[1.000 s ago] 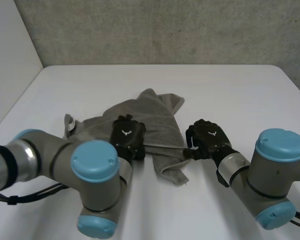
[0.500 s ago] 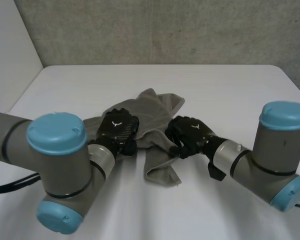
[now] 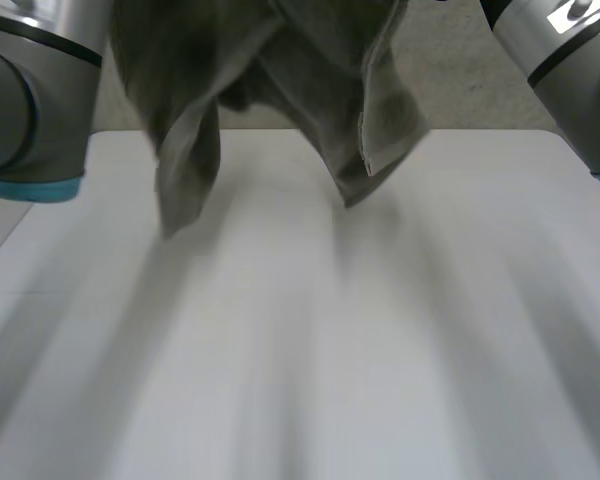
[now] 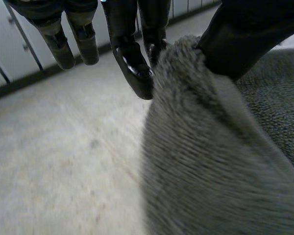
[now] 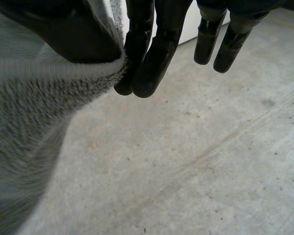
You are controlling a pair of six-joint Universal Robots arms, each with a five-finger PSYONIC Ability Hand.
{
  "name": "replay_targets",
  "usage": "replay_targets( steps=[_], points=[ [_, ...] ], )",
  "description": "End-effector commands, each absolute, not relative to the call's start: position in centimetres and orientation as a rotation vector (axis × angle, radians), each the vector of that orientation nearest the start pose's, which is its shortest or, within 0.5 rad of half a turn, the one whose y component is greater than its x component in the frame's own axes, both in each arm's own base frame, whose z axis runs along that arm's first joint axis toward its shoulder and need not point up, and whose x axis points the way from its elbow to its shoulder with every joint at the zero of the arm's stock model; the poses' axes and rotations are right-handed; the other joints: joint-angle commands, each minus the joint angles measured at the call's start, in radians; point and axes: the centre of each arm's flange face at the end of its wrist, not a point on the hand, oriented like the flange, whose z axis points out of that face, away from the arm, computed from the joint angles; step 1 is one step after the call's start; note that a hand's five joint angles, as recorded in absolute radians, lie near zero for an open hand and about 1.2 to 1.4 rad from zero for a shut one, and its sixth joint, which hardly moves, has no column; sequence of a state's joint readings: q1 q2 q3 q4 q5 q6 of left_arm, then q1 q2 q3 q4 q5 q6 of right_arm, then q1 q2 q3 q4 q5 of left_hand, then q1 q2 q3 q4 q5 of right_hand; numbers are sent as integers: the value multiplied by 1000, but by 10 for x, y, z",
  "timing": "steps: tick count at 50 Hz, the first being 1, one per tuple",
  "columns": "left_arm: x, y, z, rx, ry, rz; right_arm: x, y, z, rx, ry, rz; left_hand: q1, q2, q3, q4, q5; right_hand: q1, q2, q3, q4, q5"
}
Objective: Fold the towel.
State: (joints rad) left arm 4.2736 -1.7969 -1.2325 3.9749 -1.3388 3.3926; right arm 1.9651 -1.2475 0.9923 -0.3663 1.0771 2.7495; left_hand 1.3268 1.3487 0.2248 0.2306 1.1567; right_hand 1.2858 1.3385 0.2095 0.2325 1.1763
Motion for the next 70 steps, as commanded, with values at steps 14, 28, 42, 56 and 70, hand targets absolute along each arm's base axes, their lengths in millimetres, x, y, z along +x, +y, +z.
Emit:
replay_targets(
  steps=[14,28,42,56,70],
  points=[
    [-301,-272,237,1530,1941,-2737,303,-246,262,-1378,1439,-1830,69,48,-50,-56,65,110,58,-35,-58,45],
    [-290,-256,183,1597,2231,-2302,285,-258,214,-1451,1762,-1682,-12,-34,-50,-56,-16,110,58,-35,-58,45],
    [-306,-233,180,1181,2388,-2235,283,-267,220,-1046,1850,-1596,-708,-730,-50,-56,-712,110,58,-35,-58,45],
    [-318,-231,199,829,2314,-2358,277,-250,263,-937,1753,-1696,-782,-803,-50,-56,-786,110,58,-35,-58,45],
    [-323,-249,212,362,2432,-2557,273,-240,266,-951,1745,-1710,-776,-798,-50,-56,-780,110,58,-35,-58,45]
  ],
)
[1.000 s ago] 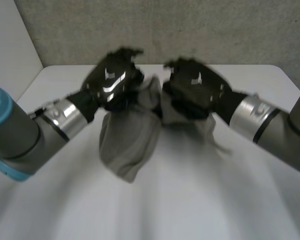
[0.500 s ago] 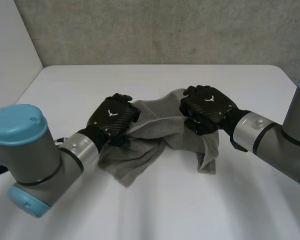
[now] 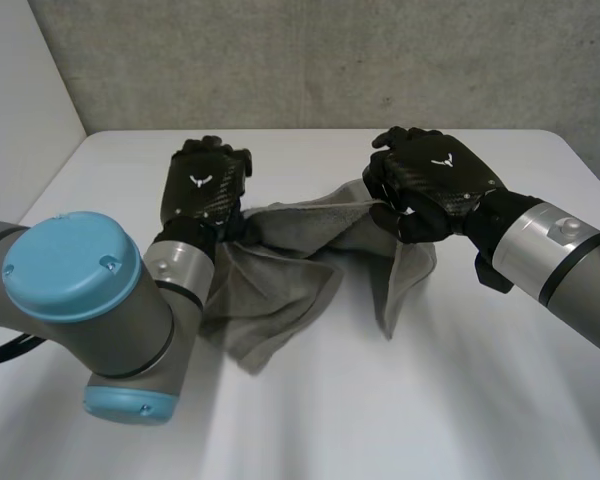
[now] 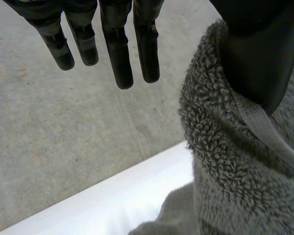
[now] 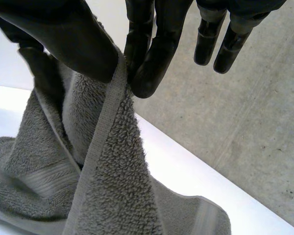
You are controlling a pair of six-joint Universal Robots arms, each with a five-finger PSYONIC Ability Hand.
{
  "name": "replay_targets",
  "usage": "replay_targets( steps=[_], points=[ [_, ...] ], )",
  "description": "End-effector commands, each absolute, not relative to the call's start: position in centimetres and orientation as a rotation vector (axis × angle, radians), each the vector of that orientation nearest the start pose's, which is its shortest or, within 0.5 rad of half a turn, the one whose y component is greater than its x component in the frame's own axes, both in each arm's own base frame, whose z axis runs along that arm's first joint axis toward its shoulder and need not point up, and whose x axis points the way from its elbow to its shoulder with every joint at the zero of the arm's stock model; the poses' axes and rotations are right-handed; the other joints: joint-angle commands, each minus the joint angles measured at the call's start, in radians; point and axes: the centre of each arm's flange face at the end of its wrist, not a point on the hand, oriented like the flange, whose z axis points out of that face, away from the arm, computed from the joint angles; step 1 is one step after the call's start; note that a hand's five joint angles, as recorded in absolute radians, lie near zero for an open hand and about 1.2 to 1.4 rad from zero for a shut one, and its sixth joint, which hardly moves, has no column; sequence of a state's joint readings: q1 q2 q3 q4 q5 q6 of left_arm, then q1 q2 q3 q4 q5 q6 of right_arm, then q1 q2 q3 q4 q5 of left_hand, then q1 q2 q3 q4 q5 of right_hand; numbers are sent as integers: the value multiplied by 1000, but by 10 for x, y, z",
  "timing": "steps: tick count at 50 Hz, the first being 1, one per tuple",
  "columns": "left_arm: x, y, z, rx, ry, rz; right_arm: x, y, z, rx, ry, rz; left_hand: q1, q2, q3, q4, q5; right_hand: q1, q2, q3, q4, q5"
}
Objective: Fold the towel.
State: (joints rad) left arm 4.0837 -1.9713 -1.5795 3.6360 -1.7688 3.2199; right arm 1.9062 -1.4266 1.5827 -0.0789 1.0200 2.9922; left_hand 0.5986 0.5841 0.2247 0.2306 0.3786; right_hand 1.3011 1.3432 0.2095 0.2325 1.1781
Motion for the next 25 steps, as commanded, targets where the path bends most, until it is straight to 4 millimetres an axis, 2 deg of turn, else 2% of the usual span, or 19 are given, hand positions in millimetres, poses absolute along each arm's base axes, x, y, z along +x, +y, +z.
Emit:
replay_targets(
  steps=[1,3,7,14,20,22,23,24,25],
  points=[
    [-323,-249,212,362,2432,-2557,273,-240,266,-951,1745,-1710,-47,-33,-50,-56,-2,95,53,-35,-58,44],
    [-328,-243,201,331,2527,-2532,273,-240,266,-951,1745,-1710,-42,-27,-50,-56,4,95,53,-35,-58,44],
    [-335,-237,188,349,2580,-2494,274,-238,266,-952,1741,-1708,-36,-21,-50,-56,10,95,53,-35,-58,44],
    [-337,-239,175,285,2558,-2446,273,-237,273,-948,1727,-1729,-33,-18,-50,-56,13,95,53,-35,-58,44],
    [-335,-255,183,214,2443,-2471,268,-243,280,-939,1721,-1767,-30,-15,-50,-56,16,95,53,-35,-58,44],
    [-319,-277,189,192,2340,-2455,256,-254,285,-910,1740,-1810,-30,-15,-50,-56,16,95,53,-35,-58,44],
    [-319,-277,189,192,2339,-2455,256,-254,285,-910,1740,-1810,-30,-15,-50,-56,16,95,53,-35,-58,44],
    [-307,-291,190,173,2282,-2435,250,-260,285,-896,1752,-1825,-30,-15,-50,-56,16,95,53,-35,-58,44],
    [-307,-291,190,173,2281,-2435,250,-260,285,-896,1752,-1826,-30,-15,-50,-56,16,95,53,-35,-58,44]
  ],
)
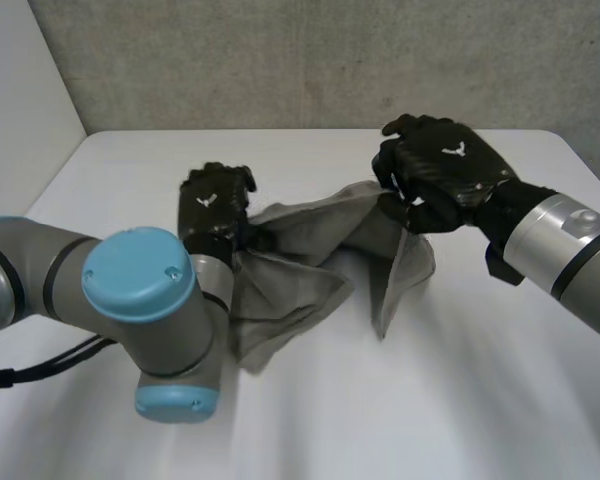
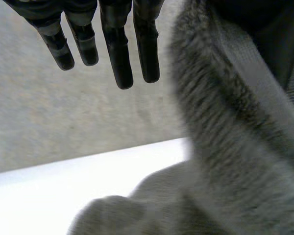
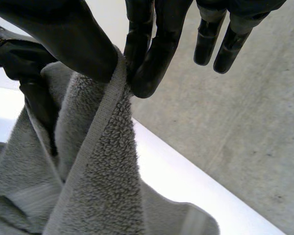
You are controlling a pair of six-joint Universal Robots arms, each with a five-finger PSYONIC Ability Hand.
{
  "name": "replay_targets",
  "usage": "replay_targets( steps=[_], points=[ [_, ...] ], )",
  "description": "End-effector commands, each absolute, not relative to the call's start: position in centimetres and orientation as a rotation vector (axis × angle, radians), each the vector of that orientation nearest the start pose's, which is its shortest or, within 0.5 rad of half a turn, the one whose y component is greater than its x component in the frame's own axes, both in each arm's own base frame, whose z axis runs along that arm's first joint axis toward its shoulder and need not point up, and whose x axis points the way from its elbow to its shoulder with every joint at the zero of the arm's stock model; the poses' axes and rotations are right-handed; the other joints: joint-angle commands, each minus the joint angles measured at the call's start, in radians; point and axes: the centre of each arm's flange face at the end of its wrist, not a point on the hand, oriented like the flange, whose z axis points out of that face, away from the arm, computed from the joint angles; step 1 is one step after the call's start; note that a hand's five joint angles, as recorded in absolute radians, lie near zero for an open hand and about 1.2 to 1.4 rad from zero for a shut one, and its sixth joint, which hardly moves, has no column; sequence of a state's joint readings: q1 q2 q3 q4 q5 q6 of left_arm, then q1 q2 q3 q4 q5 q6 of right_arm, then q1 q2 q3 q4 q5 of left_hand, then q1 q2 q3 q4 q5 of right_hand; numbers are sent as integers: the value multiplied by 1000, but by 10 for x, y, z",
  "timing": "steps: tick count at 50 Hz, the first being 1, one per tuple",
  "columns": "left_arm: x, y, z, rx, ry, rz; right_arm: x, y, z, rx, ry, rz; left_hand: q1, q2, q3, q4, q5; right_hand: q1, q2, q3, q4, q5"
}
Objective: Fold the towel.
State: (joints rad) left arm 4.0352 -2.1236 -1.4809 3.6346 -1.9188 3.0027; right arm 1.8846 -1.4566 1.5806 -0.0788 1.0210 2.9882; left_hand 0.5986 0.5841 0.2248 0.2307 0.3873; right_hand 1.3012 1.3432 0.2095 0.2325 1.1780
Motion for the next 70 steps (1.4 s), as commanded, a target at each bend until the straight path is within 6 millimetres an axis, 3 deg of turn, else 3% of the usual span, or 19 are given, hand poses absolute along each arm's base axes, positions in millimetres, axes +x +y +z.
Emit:
replay_targets(
  steps=[1,5,8,13,22,24,25,27,29,34,36,37,38,39,41,48,55,62,70],
  points=[
    [-297,-301,194,166,2226,-2426,245,-265,286,-877,1764,-1834,-30,-15,-50,-56,7,95,53,-35,-58,44],
    [-277,-318,202,169,2111,-2398,241,-270,286,-865,1774,-1844,-30,-15,-50,-56,7,95,53,-35,-58,44],
    [-274,-321,204,169,2090,-2396,242,-269,286,-871,1772,-1842,-33,-18,-50,-56,4,95,53,-35,-58,44],
    [-249,-336,210,123,2039,-2361,243,-268,287,-876,1765,-1841,-33,-18,-50,-56,4,95,53,-35,-58,44],
    [-246,-322,204,224,2117,-2315,244,-267,280,-881,1785,-1818,-24,-10,-50,-56,13,95,53,-35,-58,44],
    [-251,-304,196,370,2225,-2265,242,-267,272,-886,1809,-1799,-15,-1,-50,-56,22,95,53,-35,-58,44],
    [-251,-304,196,371,2225,-2265,242,-267,272,-886,1809,-1799,-15,-1,-50,-56,22,95,53,-35,-58,44],
    [-253,-287,190,482,2319,-2207,243,-266,257,-916,1841,-1752,69,84,-50,-56,106,95,53,-35,-58,44],
    [-253,-287,190,483,2319,-2207,243,-267,249,-937,1857,-1729,70,84,-50,-56,107,95,53,-35,-58,44],
    [-262,-262,180,664,2455,-2116,246,-265,233,-988,1901,-1690,170,184,-50,-56,207,73,31,-35,-58,21],
    [-264,-251,174,724,2518,-2046,246,-260,225,-986,1926,-1655,167,181,-50,-56,204,-471,-513,-35,-58,-523],
    [-264,-251,174,724,2518,-2045,246,-260,225,-986,1926,-1655,167,181,-50,-56,204,-473,-515,-35,-58,-525],
    [-264,-248,173,732,2532,-2025,246,-258,221,-977,1940,-1635,161,176,-50,-56,198,-642,-684,-35,-58,-693],
    [-263,-247,172,732,2537,-2016,248,-253,217,-975,1949,-1620,155,170,-50,-56,192,-806,-848,-35,-58,-858],
    [-262,-247,171,728,2539,-2011,252,-247,213,-976,1953,-1602,152,167,-50,-56,189,-875,-917,-35,-58,-926],
    [-255,-250,170,699,2539,-1995,274,-230,193,-948,1946,-1582,149,164,-50,-56,186,-893,-935,-35,-58,-945],
    [-244,-251,184,642,2502,-2031,289,-218,155,-989,2012,-1478,141,155,-50,-56,177,-911,-953,-35,-58,-962],
    [-232,-258,195,595,2449,-2060,291,-223,131,-1055,2043,-1474,120,134,-50,-56,157,-879,-921,-35,-58,-930],
    [-219,-274,192,608,2344,-2037,291,-221,123,-1119,2039,-1485,120,134,-50,-56,157,-820,-862,-35,-58,-871]
  ],
)
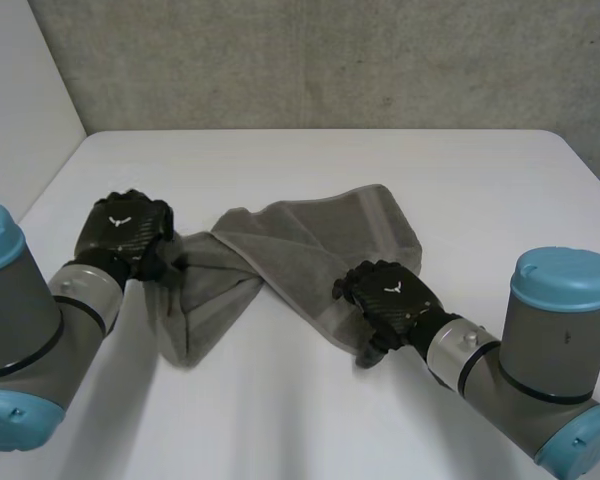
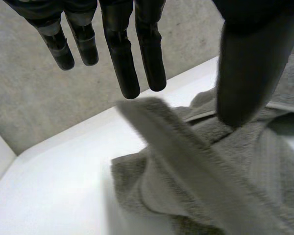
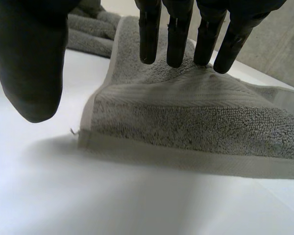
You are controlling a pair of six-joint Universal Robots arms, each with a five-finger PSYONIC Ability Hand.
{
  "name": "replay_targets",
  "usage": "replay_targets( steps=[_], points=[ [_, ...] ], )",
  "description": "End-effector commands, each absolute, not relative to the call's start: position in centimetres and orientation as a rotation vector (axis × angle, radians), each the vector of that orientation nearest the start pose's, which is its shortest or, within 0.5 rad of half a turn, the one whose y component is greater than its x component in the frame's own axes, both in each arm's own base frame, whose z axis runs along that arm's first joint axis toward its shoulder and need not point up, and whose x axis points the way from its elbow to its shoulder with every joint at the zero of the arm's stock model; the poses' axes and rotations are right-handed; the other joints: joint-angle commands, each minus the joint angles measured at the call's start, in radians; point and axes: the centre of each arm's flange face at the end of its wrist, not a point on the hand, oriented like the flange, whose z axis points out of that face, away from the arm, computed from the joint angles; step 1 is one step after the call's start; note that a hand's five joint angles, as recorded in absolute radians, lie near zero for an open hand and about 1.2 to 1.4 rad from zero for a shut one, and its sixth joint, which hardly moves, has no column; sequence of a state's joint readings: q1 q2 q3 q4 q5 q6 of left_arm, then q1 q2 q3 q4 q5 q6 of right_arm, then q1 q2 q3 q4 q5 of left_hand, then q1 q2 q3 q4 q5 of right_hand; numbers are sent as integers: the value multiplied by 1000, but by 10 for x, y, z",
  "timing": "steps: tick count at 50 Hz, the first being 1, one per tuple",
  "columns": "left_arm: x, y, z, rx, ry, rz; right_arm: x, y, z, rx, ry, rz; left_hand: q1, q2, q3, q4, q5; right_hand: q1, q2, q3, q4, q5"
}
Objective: Fold the towel.
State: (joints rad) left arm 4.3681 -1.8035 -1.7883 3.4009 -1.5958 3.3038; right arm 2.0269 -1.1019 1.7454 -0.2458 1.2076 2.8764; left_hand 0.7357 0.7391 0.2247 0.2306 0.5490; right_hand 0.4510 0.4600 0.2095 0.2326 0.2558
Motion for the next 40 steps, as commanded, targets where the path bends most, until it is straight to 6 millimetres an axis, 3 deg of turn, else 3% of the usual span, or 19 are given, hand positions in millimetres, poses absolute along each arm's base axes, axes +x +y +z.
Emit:
replay_targets(
  steps=[1,10,21,30,31,33,40],
  points=[
    [-219,-274,192,608,2344,-2037,290,-221,123,-1119,2039,-1485,-17,-21,-50,-56,-5,30,21,-35,-58,51],
    [-213,-281,180,593,2368,-1985,291,-221,119,-1133,2042,-1478,-20,-24,-50,-56,-8,103,94,-35,-58,124],
    [-213,-278,175,595,2374,-1977,290,-224,109,-1197,2046,-1473,-23,-27,-50,-56,-11,332,323,-35,-58,353],
    [-212,-278,175,594,2377,-1976,291,-227,105,-1197,2053,-1468,-26,-29,-50,-56,-14,386,377,-35,-58,406],
    [-213,-278,175,592,2376,-1979,291,-228,106,-1196,2052,-1470,-26,-29,-50,-56,-14,487,478,-35,-58,508],
    [-213,-278,175,591,2380,-1978,292,-229,108,-1197,2041,-1479,-26,-29,-50,-56,-14,915,905,-35,-58,935],
    [-217,-274,177,606,2378,-1992,295,-234,115,-1190,2013,-1504,-26,-29,-50,-56,-14,945,936,-35,-58,966]
  ],
)
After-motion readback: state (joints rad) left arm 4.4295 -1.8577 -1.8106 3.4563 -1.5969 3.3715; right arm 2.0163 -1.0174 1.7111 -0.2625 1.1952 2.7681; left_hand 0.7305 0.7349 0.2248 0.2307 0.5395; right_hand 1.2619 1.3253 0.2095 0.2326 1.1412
